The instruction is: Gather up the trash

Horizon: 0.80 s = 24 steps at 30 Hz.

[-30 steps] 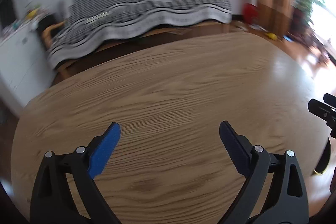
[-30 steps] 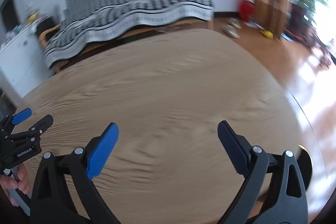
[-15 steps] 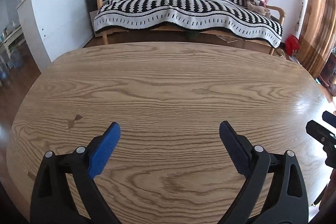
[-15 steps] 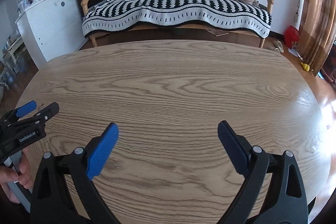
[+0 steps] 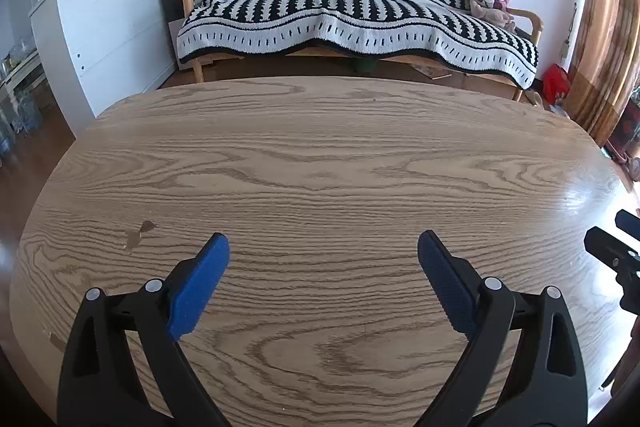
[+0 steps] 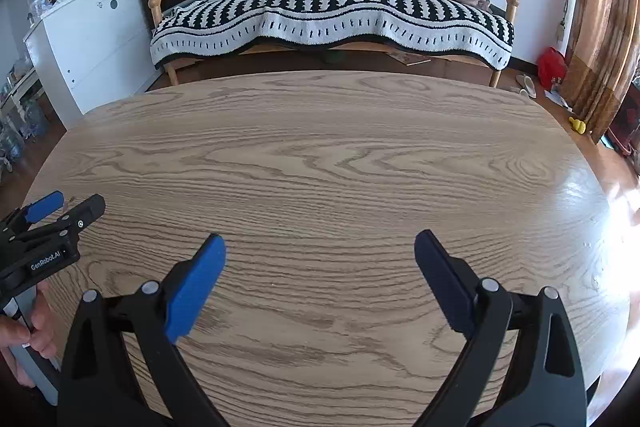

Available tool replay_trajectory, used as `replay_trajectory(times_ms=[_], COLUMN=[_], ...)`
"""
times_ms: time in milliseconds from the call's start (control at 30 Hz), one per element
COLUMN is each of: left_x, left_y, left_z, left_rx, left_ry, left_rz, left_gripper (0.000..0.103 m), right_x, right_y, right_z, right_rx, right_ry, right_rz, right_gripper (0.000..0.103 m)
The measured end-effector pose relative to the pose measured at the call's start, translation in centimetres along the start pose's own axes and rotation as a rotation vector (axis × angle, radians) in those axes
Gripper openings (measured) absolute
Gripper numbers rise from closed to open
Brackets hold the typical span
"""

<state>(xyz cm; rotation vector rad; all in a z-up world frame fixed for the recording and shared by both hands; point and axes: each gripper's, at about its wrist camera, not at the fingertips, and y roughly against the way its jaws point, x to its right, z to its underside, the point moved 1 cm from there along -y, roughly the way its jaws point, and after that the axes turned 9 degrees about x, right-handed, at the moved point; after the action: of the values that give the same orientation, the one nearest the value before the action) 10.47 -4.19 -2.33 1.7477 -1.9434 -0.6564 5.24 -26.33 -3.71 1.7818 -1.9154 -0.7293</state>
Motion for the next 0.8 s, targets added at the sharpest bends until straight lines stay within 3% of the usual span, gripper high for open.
replay_trajectory(times_ms=[800], left_x=[1.5], left_y=[0.3], left_z=[0.0], left_rx=[0.009], left_ry=[-0.019], left_rz=[0.018], left_gripper=[0.092], right_x=[1.2], right_y=[0.7], right_z=[0.3], right_rx=[0.004], right_ry=[-0.03], right_rz=[0.014], right_gripper=[0.092])
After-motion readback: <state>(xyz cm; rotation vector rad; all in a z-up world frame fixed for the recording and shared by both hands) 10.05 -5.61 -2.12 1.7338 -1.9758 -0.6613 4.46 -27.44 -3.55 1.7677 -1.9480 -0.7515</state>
